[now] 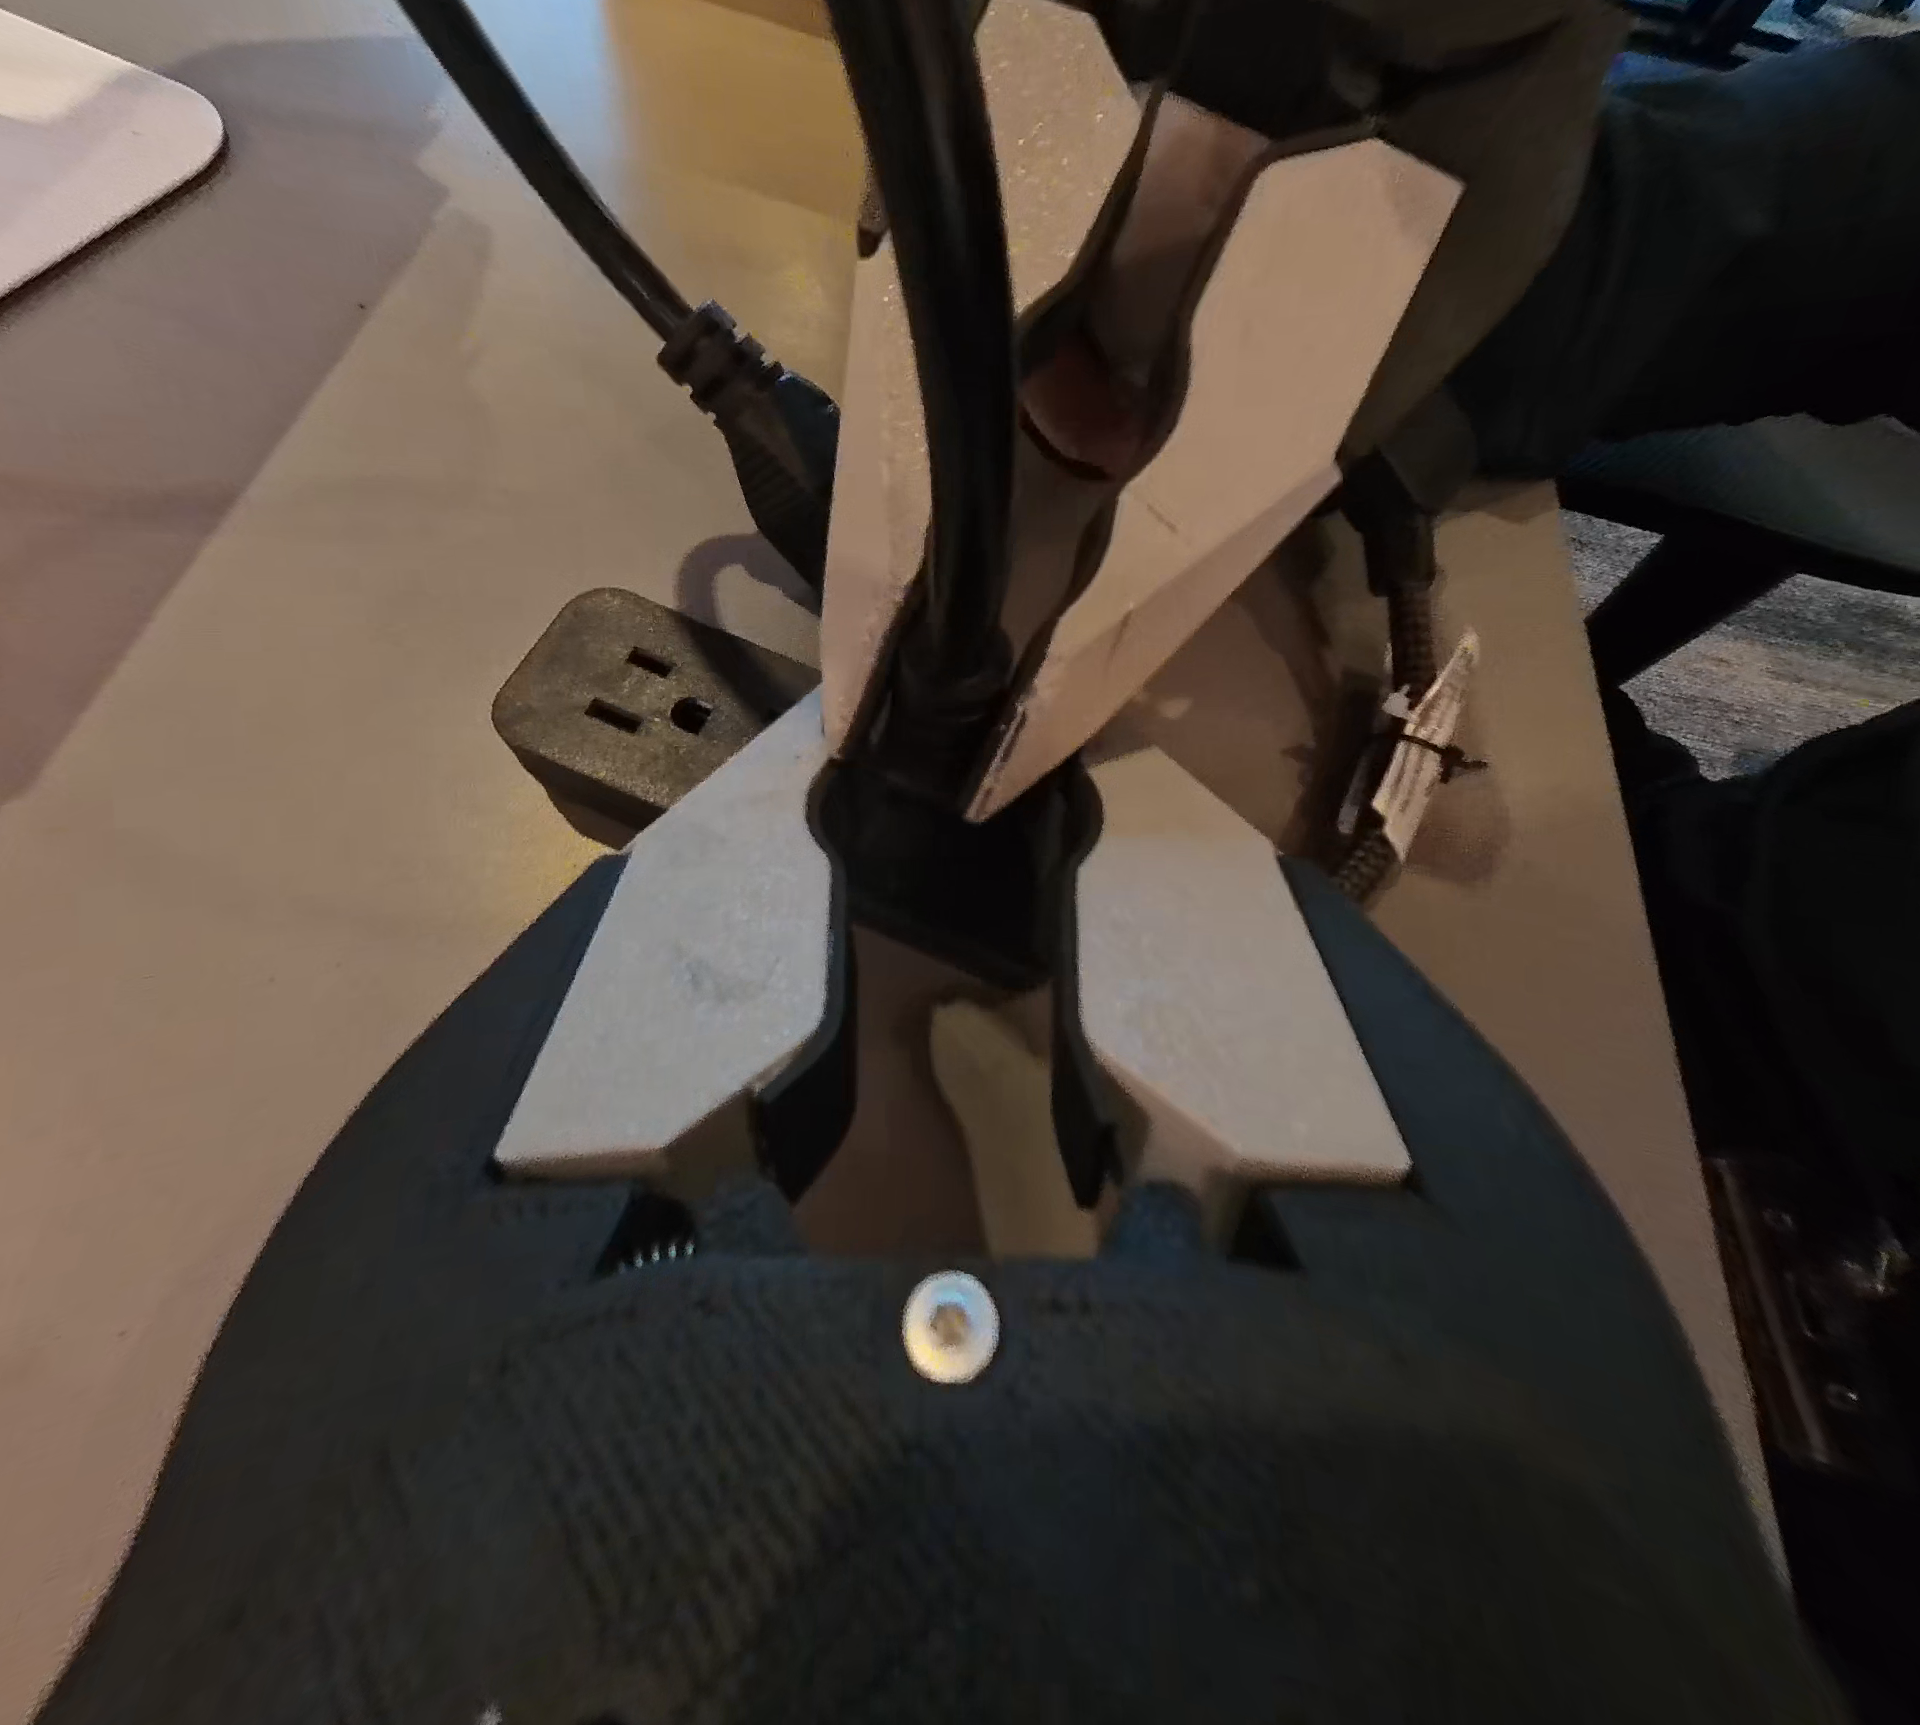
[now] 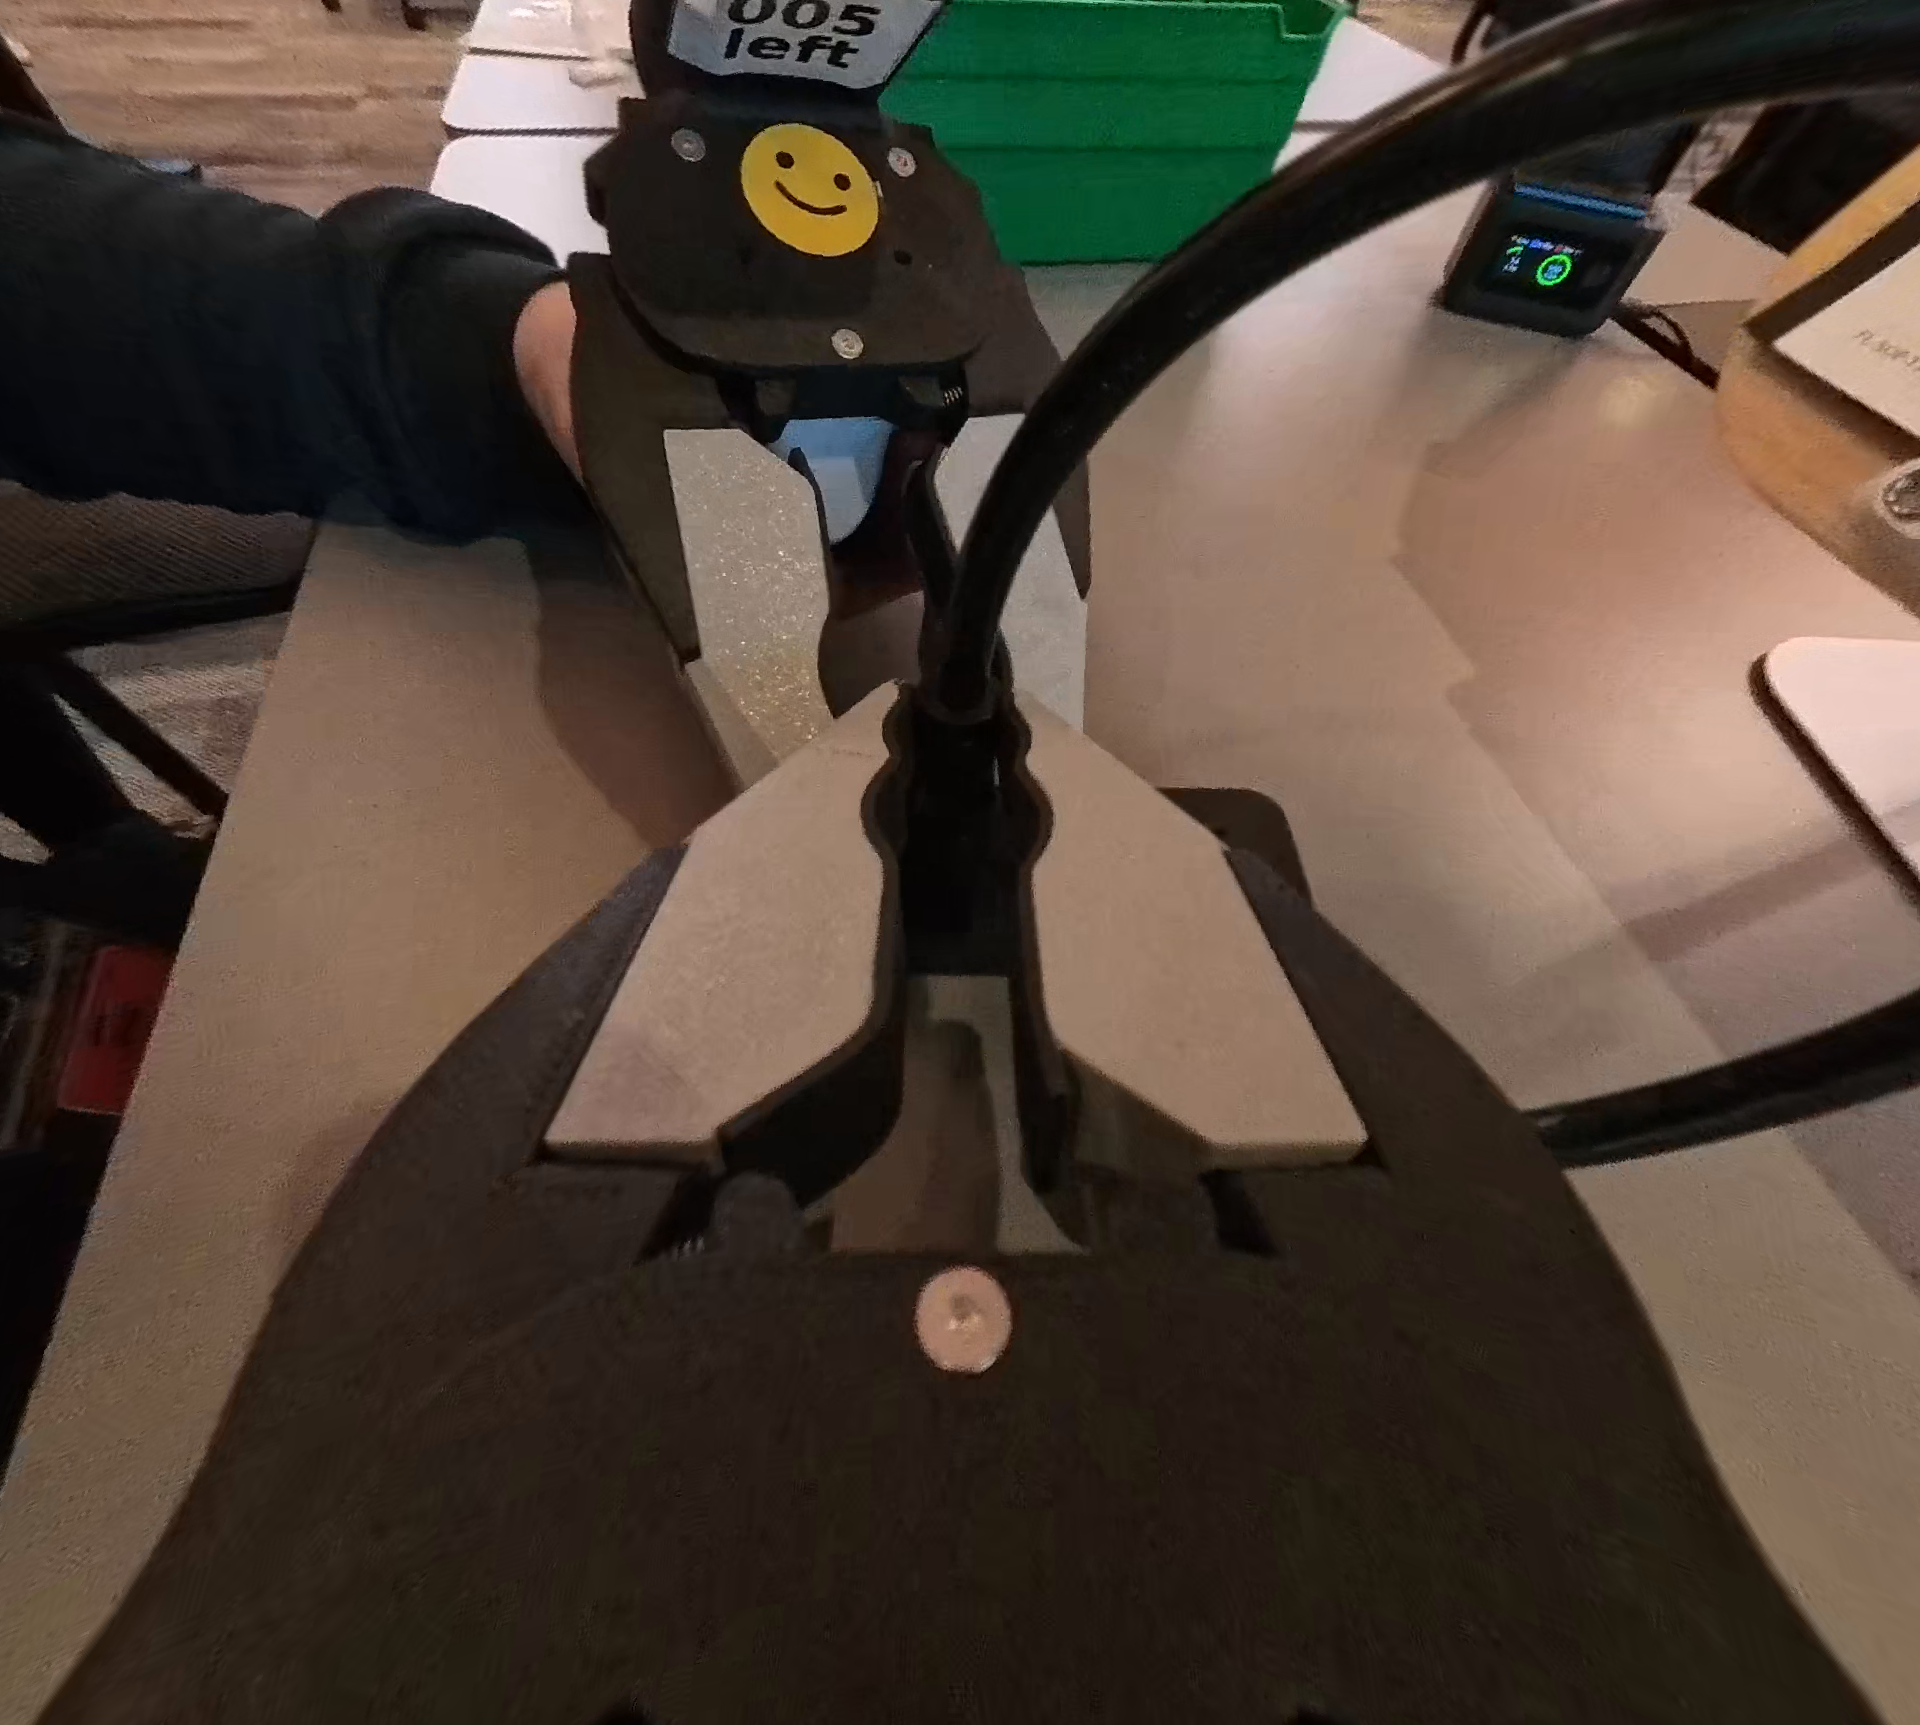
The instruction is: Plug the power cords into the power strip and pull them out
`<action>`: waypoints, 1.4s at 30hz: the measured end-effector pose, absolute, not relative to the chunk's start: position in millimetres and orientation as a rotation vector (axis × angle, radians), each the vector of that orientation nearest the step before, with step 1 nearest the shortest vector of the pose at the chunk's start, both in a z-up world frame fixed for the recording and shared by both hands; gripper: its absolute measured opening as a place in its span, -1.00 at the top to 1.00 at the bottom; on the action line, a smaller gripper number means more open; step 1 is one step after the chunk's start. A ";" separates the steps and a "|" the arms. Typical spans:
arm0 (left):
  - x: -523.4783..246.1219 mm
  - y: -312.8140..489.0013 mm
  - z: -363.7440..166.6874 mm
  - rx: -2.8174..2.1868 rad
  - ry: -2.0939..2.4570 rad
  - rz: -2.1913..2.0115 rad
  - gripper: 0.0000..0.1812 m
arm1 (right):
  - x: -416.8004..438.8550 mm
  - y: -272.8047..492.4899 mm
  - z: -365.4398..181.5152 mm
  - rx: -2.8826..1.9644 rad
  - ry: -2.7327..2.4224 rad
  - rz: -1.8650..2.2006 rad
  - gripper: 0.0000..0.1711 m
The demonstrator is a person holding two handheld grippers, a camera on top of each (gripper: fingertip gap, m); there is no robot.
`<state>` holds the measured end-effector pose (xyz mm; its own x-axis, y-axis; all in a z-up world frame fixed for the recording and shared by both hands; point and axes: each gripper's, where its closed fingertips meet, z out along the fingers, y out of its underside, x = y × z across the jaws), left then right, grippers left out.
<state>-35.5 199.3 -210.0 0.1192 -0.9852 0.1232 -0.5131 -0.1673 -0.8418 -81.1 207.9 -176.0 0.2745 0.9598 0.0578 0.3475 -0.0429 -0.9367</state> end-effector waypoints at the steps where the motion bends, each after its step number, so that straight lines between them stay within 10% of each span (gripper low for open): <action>1: -35.2 198.0 -210.0 -1.759 1.467 -0.950 0.61 | -80.9 206.4 -176.0 -1.577 -1.245 0.799 0.86; 42: -41.7 190.3 -216.6 -1.675 1.591 -0.869 0.75 | -93.6 192.4 -172.0 -1.519 -1.346 0.775 0.87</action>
<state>-41.7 190.3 -216.6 0.0387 -0.9990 0.0237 -0.5600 -0.0413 -0.8275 -93.6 192.4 -172.0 0.1998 0.9724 0.1207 0.3841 0.0356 -0.9226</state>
